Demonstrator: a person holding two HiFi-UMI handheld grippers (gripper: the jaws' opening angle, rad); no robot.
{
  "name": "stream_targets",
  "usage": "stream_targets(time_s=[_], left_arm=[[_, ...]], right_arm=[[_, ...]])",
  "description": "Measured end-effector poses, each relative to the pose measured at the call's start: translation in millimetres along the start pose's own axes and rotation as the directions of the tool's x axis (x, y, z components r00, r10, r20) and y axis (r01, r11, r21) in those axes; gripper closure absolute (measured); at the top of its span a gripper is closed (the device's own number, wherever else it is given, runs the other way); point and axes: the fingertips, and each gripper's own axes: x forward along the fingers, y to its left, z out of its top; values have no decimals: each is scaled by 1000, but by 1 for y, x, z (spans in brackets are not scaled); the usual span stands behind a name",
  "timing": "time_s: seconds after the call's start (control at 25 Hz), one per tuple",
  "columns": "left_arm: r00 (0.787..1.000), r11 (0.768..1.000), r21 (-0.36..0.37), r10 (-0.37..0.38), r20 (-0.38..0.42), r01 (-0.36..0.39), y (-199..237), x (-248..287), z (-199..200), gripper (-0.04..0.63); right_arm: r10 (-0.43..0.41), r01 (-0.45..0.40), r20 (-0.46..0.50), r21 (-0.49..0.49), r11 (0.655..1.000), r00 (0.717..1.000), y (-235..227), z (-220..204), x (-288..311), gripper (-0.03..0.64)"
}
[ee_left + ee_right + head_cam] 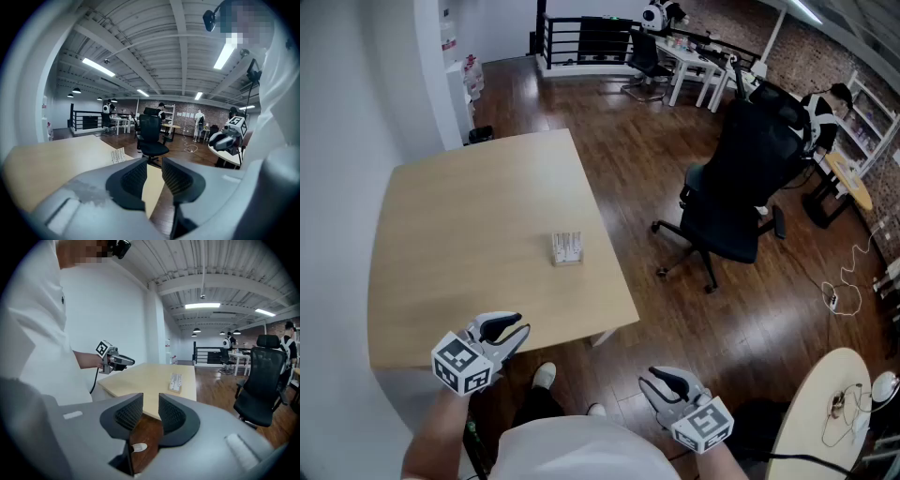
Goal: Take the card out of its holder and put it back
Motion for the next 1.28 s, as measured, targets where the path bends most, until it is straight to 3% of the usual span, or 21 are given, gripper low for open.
stream_targets(time_s=[0.36,0.6,0.96,1.28], left_arm=[[992,991,76,-108,-71,114,142,84,26,482],[974,979,78,-179,-141,191,199,144,15,482],[937,952,63,-282,-206,300,227,227,-6,459],[904,929,30,-352,-243,369,219,249,-27,474]], right_arm=[[-164,163,13,60,985,986,-26,44,67,509],[-284,285,-23,140,948,958,-19,44,84,509],[-416,432,-118,213,876,902,-7,32,78,509],[-457,487,-171,240,840,873,-2,31,75,509]])
